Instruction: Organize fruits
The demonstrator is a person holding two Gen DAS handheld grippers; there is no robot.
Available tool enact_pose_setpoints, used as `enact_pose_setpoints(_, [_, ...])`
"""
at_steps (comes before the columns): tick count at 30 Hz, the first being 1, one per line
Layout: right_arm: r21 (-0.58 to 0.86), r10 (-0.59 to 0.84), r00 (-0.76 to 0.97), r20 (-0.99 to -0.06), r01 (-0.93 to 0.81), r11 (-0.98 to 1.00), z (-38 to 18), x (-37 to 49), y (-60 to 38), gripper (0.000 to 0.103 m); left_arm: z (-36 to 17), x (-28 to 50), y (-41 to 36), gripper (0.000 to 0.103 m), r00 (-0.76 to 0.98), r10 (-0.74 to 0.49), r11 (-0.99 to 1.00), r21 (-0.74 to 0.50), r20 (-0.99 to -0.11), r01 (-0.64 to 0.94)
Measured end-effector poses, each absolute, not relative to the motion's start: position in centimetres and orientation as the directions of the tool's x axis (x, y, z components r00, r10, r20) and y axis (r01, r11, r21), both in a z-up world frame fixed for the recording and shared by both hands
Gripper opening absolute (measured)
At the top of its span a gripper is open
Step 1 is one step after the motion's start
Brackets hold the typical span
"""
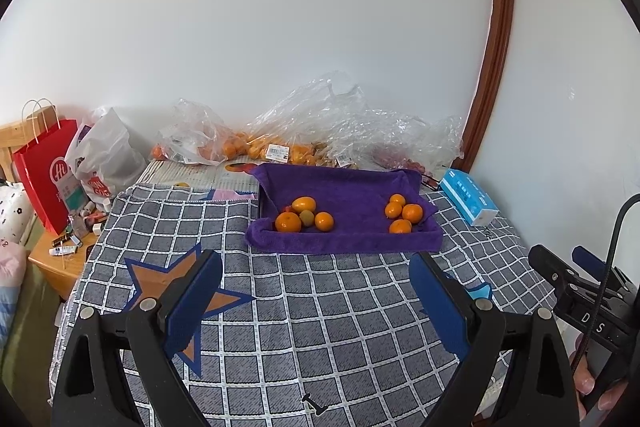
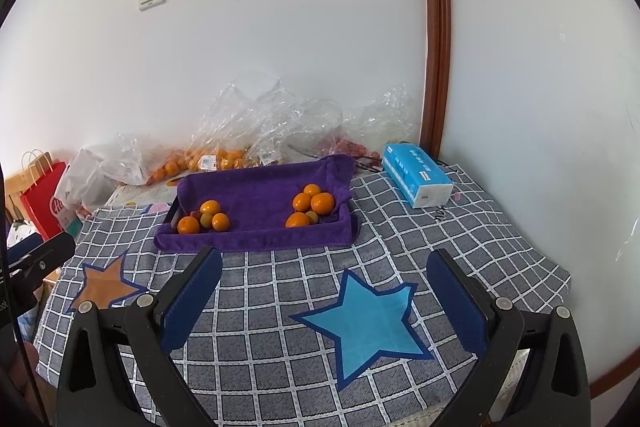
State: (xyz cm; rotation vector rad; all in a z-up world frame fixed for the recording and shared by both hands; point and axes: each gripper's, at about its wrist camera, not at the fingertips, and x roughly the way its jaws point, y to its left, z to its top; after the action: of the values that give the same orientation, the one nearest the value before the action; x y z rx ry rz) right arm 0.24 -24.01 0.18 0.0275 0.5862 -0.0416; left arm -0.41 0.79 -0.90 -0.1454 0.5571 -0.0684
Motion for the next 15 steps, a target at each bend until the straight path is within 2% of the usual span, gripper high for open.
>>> enact_pose_setpoints(15, [0.013, -0.031, 0.835, -0.549, 0.045, 0.999, 0.30, 0.11, -24.03, 0.101, -0.96, -0.52, 0.88, 0.095, 0.847, -0.107, 0.987, -0.159, -0.521, 0.027])
